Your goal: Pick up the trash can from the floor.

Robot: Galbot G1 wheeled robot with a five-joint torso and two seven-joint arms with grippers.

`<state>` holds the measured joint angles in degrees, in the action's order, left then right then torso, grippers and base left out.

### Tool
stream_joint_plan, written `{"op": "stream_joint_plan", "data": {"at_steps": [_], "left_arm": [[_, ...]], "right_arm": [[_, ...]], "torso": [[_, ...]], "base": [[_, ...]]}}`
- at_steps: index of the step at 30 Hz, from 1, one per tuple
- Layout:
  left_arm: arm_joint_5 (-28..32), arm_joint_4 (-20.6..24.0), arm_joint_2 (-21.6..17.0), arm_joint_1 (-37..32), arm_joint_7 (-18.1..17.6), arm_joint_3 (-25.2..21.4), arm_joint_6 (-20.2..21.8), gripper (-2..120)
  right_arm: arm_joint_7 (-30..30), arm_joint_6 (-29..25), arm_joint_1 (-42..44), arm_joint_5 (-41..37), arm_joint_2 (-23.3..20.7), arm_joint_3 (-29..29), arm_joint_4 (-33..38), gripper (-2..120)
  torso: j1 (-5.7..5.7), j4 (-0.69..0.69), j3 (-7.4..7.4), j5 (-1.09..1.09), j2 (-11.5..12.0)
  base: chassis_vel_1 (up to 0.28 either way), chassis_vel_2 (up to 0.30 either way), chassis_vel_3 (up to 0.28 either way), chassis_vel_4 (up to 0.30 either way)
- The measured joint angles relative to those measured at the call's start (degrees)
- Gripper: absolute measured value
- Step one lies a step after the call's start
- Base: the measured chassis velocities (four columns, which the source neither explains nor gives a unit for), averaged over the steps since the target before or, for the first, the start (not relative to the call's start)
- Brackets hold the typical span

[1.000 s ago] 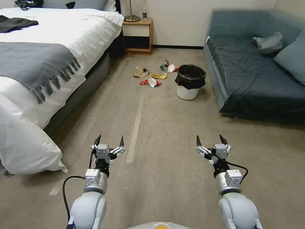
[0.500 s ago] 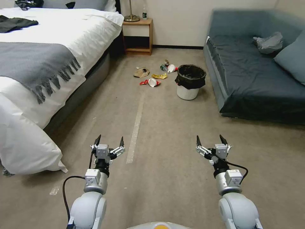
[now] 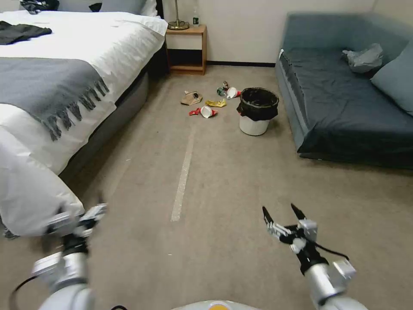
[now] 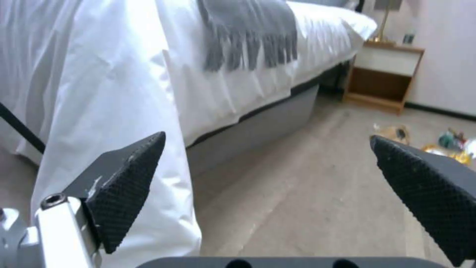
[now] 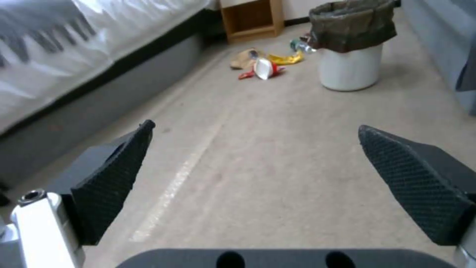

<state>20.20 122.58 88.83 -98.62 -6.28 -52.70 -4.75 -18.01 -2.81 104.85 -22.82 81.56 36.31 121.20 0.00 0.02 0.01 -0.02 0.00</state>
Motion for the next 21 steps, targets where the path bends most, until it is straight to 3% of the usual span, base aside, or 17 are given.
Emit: {"op": "stream_joint_plan", "data": {"at_steps": [6, 21], "left_arm": [[1.0, -1.2, -0.5, -0.1, 2.1, -0.4, -2.1, 100], [1.0, -1.4, -0.7, -0.3, 4.2, -0.4, -3.0, 100]], "right_arm": [[-0.3, -0.9, -0.6, -2.4, -0.3, -0.3, -1.2, 100], [-0.1, -1.8, -0.4, -2.3, -0.3, -0.3, -1.3, 100]], "torso": [[0.0, -0.02, 0.0, 0.02, 0.0], [0.0, -0.02, -0.01, 0.02, 0.0]], "base": [[0.0, 0.0, 0.0, 0.0], [0.0, 0.0, 0.0, 0.0]]}}
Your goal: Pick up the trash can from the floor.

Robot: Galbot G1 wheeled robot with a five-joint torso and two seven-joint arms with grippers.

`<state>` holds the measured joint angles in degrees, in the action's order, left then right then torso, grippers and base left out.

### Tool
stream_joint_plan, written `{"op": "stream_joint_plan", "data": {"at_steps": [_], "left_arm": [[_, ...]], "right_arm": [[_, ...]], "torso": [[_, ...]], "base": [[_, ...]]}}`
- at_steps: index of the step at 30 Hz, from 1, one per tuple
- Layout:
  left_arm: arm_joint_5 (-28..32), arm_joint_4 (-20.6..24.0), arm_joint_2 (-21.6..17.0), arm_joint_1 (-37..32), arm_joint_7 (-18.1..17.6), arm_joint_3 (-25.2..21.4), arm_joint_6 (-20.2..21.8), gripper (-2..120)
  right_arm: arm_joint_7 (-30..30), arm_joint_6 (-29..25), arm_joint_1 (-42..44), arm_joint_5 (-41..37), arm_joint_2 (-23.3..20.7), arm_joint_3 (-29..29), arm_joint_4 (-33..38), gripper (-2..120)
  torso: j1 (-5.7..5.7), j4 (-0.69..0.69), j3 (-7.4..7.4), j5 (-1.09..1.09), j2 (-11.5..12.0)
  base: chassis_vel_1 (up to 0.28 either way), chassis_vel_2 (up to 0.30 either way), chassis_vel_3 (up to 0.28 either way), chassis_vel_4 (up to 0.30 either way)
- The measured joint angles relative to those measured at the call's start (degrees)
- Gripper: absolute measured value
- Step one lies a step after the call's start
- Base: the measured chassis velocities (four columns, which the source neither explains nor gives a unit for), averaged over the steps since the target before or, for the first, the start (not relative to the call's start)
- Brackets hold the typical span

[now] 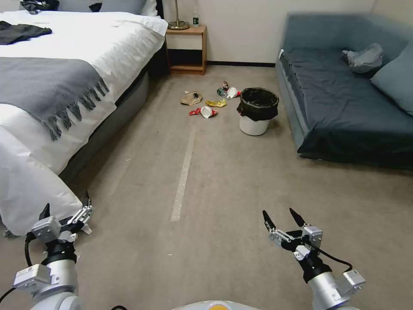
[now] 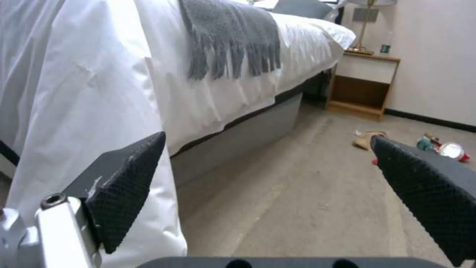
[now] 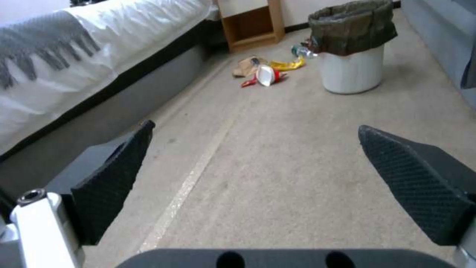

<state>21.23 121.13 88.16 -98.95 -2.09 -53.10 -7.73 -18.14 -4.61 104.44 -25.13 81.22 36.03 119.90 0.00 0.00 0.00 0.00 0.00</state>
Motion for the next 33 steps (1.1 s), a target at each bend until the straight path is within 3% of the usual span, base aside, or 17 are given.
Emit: {"op": "stream_joint_plan", "data": {"at_steps": [21, 33], "left_arm": [[-0.6, 0.4, 0.4, -0.6, 1.7, -0.1, -1.2, 100], [-0.5, -0.5, 0.3, -0.1, 2.0, -0.1, -1.7, 100]], "right_arm": [[-0.2, -0.3, 0.3, 0.0, -0.3, 0.1, 0.6, 100], [-1.2, -0.3, 0.0, -1.7, -0.2, 0.2, 0.4, 100]], "torso": [[0.0, 0.0, 0.0, 0.0, 0.0], [0.0, 0.0, 0.0, 0.0, 0.0]], "base": [[0.0, 0.0, 0.0, 0.0], [-0.069, -0.078, -0.073, -0.07]]}}
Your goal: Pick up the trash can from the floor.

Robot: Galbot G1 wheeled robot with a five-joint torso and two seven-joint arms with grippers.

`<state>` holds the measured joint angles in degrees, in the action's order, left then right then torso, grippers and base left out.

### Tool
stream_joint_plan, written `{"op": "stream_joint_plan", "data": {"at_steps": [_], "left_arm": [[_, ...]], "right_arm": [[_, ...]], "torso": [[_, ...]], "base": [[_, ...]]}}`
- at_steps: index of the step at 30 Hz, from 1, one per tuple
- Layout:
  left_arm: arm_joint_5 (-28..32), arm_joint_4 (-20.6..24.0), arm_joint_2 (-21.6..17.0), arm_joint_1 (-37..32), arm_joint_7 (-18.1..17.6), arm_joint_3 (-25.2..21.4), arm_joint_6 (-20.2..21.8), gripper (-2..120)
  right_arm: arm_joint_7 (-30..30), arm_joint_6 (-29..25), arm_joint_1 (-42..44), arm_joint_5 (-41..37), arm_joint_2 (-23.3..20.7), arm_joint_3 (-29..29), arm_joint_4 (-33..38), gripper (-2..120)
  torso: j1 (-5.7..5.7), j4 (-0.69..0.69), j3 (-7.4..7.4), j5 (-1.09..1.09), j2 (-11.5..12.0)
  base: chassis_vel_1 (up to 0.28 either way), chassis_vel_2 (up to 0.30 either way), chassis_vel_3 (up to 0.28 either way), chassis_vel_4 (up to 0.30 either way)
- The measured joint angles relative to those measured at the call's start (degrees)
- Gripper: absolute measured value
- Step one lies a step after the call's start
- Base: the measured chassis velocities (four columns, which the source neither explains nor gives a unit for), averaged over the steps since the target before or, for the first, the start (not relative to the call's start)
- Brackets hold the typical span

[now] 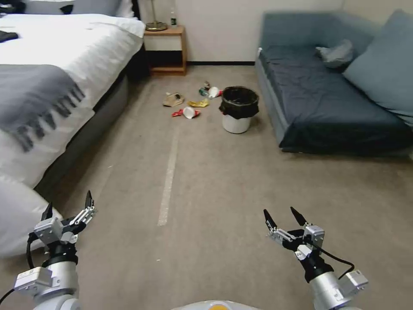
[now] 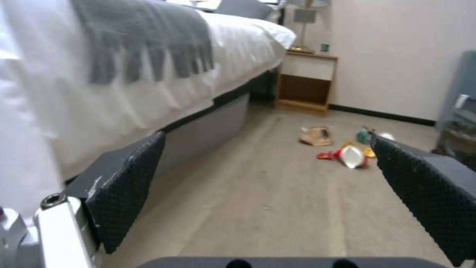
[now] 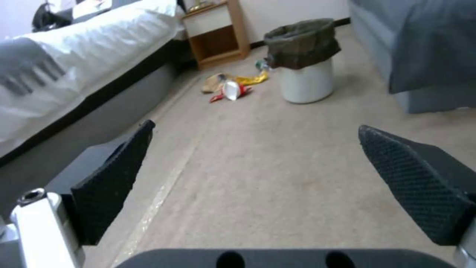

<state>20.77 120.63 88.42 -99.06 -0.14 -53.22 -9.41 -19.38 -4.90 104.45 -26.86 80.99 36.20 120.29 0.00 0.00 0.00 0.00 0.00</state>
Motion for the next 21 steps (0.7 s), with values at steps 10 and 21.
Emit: {"op": "stream_joint_plan", "data": {"at_steps": [10, 21], "left_arm": [[0.0, -0.5, 0.0, 0.2, 0.0, 0.0, -0.3, 100], [1.4, -0.6, 0.1, 0.4, -0.4, 0.1, -0.9, 100]], "right_arm": [[-0.5, -0.2, -0.2, -0.8, 0.1, 0.0, -0.3, 100], [-1.2, -1.2, -0.4, -0.4, 0.0, 0.1, -0.6, 100]], "torso": [[0.0, 0.0, 0.0, 0.0, 0.0], [0.0, 0.0, 0.0, 0.0, 0.0]], "base": [[-0.107, -0.108, -0.109, -0.115], [-0.085, -0.092, -0.084, -0.089]]}}
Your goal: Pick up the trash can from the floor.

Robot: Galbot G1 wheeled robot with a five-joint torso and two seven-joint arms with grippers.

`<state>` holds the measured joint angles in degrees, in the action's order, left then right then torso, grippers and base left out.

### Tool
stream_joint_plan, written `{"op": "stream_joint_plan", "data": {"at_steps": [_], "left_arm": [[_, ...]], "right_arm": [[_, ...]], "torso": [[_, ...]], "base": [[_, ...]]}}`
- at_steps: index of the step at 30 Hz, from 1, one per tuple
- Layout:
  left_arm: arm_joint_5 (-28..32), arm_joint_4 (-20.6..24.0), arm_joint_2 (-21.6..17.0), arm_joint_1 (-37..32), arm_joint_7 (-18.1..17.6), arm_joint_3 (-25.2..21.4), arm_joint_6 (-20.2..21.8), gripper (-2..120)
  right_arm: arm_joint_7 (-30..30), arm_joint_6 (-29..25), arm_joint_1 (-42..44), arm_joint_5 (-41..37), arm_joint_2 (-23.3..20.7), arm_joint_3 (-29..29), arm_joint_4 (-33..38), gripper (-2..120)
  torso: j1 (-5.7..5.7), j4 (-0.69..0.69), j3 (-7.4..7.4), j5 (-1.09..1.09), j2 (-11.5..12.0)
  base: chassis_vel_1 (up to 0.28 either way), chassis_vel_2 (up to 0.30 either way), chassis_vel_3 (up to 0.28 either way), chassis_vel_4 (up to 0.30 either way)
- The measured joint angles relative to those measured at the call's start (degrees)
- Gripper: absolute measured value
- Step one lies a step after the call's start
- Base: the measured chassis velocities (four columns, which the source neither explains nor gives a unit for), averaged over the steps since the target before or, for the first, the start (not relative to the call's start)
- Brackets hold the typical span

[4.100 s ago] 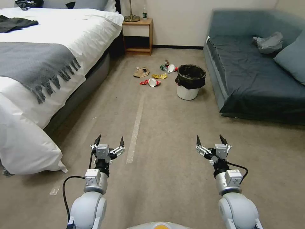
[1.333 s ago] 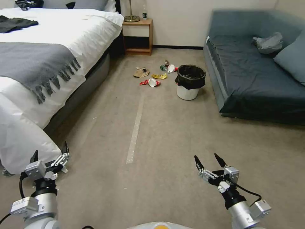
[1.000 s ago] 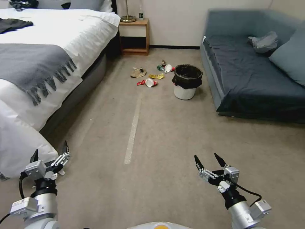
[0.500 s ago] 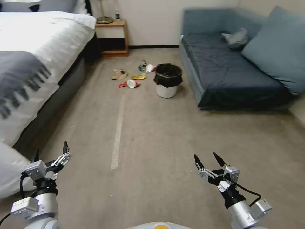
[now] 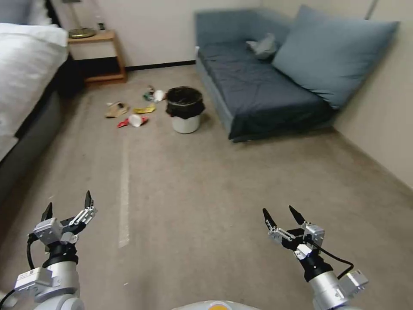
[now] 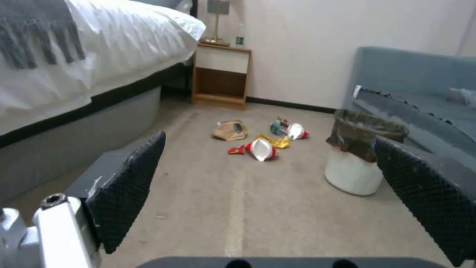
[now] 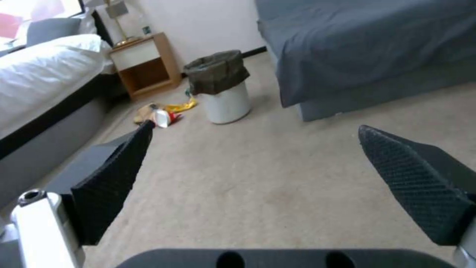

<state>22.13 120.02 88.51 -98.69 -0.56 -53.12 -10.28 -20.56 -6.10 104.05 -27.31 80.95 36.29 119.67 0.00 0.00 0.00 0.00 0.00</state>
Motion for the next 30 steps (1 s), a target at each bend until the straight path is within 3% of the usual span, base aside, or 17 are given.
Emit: {"op": "stream_joint_plan", "data": {"at_steps": [30], "left_arm": [[-0.2, 0.5, 0.2, -0.5, -0.2, 0.2, -0.3, 100]], "right_arm": [[-2.7, -3.6, -0.1, 0.0, 0.4, 0.9, -1.6, 100]], "torso": [[0.01, 0.0, 0.01, 0.0, 0.0]], "base": [[-0.01, 0.007, 0.009, -0.007]]}}
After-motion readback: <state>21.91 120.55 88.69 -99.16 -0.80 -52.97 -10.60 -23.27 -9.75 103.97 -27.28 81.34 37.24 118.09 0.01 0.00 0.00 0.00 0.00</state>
